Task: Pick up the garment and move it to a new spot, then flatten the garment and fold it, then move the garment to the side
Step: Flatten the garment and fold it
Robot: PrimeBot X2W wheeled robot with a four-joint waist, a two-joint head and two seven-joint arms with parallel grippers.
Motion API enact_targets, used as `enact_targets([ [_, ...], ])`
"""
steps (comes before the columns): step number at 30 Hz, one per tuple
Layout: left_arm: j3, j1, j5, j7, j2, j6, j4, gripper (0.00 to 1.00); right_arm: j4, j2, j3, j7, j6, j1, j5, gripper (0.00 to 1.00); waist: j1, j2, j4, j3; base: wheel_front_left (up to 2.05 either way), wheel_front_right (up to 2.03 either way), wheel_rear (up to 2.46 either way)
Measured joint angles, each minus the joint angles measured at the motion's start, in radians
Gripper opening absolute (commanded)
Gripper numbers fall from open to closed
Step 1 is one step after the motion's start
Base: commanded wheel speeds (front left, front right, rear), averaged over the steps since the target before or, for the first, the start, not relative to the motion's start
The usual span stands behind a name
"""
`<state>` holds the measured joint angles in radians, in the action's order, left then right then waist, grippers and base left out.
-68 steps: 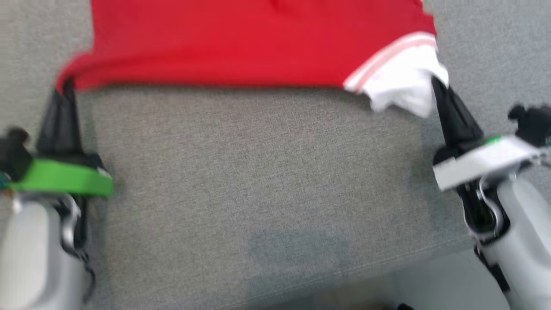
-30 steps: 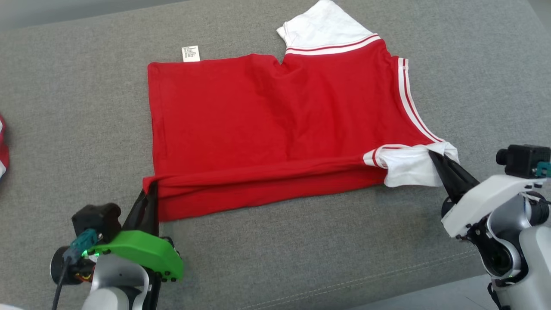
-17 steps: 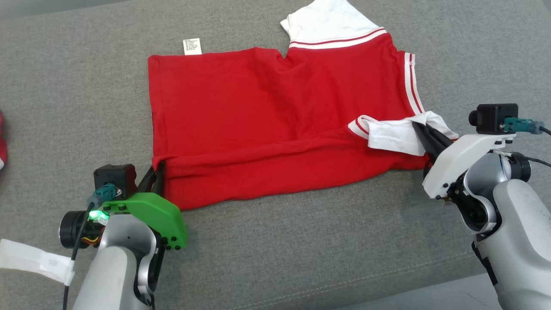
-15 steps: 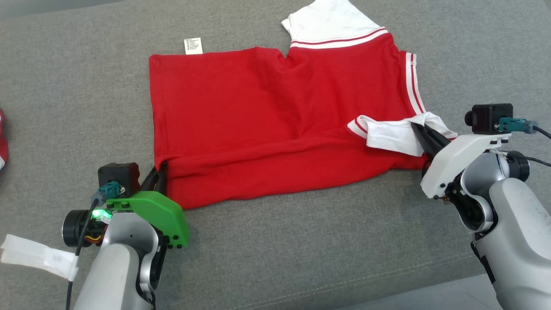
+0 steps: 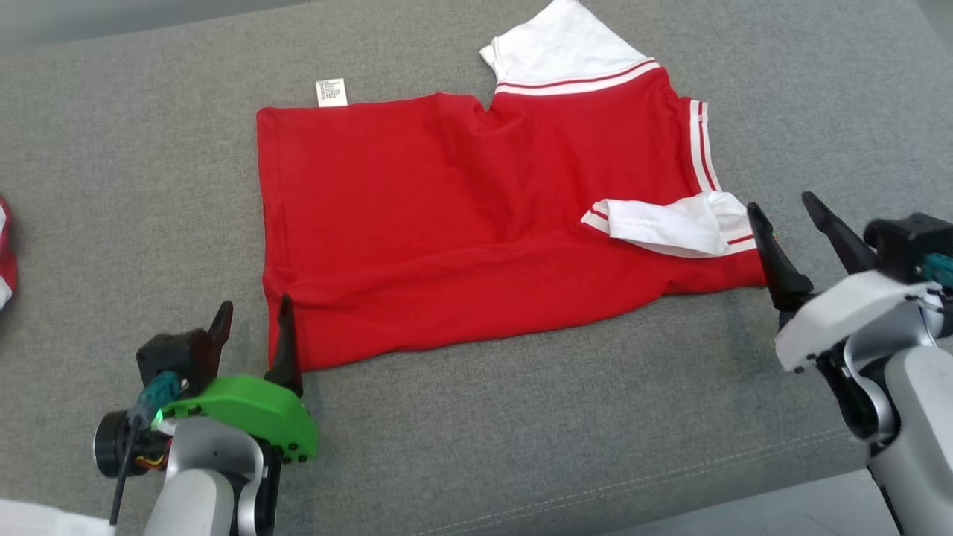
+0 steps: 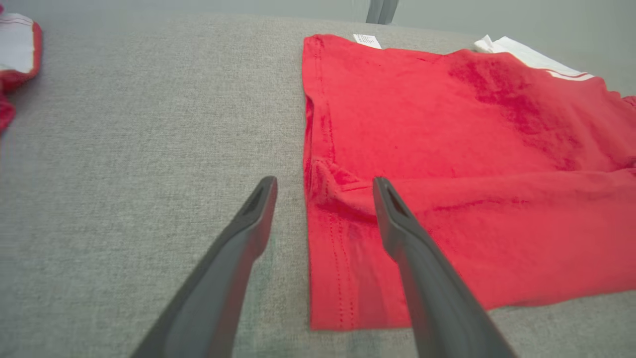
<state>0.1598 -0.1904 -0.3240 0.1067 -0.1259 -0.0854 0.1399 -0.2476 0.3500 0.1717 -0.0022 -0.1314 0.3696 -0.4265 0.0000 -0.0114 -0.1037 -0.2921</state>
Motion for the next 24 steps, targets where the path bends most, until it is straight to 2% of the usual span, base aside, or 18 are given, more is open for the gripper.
enact_targets([
  [5, -0.006, 0.113, 0.004, -0.073, -0.003, -0.019, -0.094, 1.0, 0.102, 0.002, -0.085, -0.007, 0.0, -0.146, 0.041, 1.0, 0.0, 0.0, -0.004, 0.03, 0.0, 0.0, 0.0],
  [9, -0.004, 0.172, 0.003, -0.079, -0.012, -0.024, -0.075, 1.0, 0.137, -0.036, -0.117, 0.048, 0.0, -0.211, 0.062, 1.0, 0.0, 0.0, -0.012, 0.034, 0.0, 0.0, 0.0],
  [12, -0.001, 0.161, -0.022, -0.057, -0.012, -0.001, -0.041, 1.0, 0.094, -0.052, -0.12, 0.08, 0.0, -0.196, 0.07, 1.0, 0.0, 0.0, -0.013, 0.019, 0.0, 0.0, 0.0],
  [18, -0.008, 0.098, -0.044, -0.04, -0.024, 0.016, 0.039, 1.0, -0.018, -0.08, -0.101, 0.104, 0.0, -0.103, 0.084, 1.0, 0.0, 0.0, -0.011, -0.011, 0.0, 0.0, 0.0],
  [24, 0.0, 0.029, -0.084, -0.018, -0.022, 0.067, 0.116, 1.0, -0.147, -0.088, -0.082, 0.11, 0.0, -0.033, 0.087, 1.0, 0.0, 0.0, 0.006, -0.033, 0.0, 0.0, 0.0],
])
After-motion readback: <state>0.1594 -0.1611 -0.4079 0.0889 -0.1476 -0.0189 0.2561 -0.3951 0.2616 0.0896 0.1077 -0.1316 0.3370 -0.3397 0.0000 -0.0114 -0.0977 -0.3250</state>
